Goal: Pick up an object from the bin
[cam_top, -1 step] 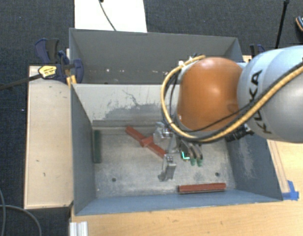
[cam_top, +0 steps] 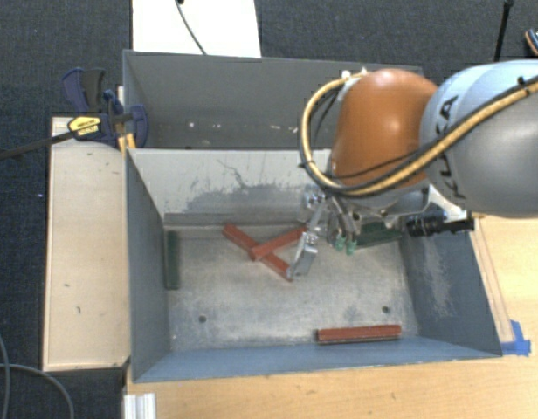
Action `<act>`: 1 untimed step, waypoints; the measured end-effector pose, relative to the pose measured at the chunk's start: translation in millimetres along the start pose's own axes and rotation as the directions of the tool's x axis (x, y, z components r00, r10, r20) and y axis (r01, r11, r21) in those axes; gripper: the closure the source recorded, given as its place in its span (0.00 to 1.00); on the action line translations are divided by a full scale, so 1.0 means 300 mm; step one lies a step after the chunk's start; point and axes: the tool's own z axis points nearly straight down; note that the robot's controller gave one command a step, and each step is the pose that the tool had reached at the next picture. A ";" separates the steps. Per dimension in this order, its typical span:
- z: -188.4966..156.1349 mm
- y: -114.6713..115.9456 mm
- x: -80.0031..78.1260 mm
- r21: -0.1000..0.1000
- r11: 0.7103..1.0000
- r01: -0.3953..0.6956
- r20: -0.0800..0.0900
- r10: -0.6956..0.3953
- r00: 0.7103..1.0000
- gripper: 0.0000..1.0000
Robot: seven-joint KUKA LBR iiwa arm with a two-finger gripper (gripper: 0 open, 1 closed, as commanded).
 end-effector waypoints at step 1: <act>0.235 -0.083 -0.179 0.002 0.994 -0.106 -0.003 0.106 0.994 0.00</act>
Offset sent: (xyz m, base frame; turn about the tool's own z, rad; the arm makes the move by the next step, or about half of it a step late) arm 0.0438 -0.0369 -0.0673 0.1058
